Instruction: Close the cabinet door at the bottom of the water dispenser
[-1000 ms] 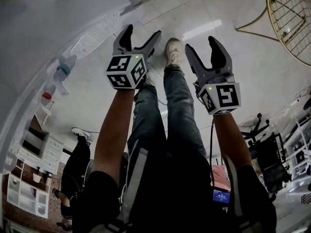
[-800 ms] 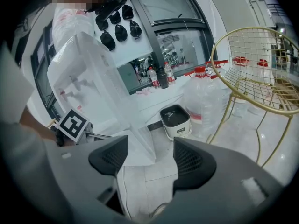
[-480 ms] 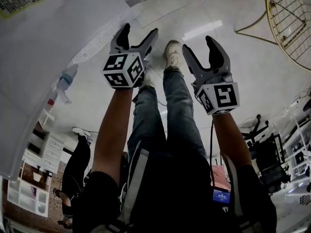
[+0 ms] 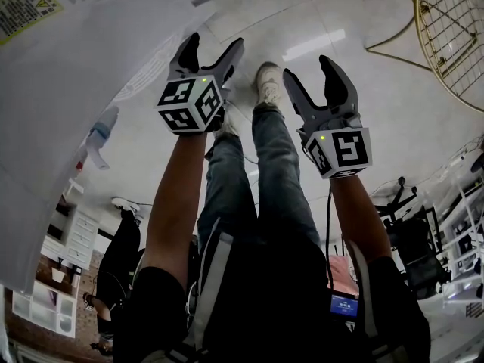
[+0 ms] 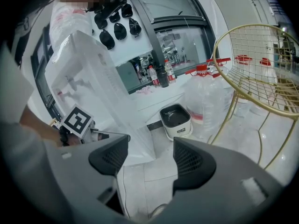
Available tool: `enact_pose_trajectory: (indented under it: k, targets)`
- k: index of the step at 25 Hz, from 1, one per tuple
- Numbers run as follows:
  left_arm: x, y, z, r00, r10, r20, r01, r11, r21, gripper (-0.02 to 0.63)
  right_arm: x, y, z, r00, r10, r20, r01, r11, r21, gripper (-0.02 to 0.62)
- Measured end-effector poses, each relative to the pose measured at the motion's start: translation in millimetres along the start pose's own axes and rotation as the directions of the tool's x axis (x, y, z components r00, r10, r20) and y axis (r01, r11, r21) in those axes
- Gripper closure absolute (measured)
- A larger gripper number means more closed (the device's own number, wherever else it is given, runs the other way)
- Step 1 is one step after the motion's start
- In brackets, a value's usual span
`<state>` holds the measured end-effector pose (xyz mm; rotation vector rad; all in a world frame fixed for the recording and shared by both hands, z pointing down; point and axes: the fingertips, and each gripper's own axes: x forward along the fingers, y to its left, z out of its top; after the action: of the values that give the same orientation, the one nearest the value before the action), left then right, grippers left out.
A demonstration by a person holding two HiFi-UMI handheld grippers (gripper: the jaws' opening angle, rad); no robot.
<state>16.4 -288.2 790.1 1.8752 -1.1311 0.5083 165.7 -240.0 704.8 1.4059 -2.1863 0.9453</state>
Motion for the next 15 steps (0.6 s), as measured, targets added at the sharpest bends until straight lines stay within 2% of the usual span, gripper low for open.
enact_pose_trajectory:
  k: [9,15]
  targets:
    - [1.1,-0.6,2.4,1.000,0.011,0.010,-0.011,1.000,-0.013,0.183,-8.2,-2.5,1.1,1.000,-0.006,0.009,0.006,1.000,0.006,0.295]
    - [-6.8,-11.0,0.1,1.000,-0.016,0.005,0.016,1.000,0.010,0.183,-17.9,2.7,3.9,1.000,-0.012,0.024,0.013,1.000,-0.015,0.295]
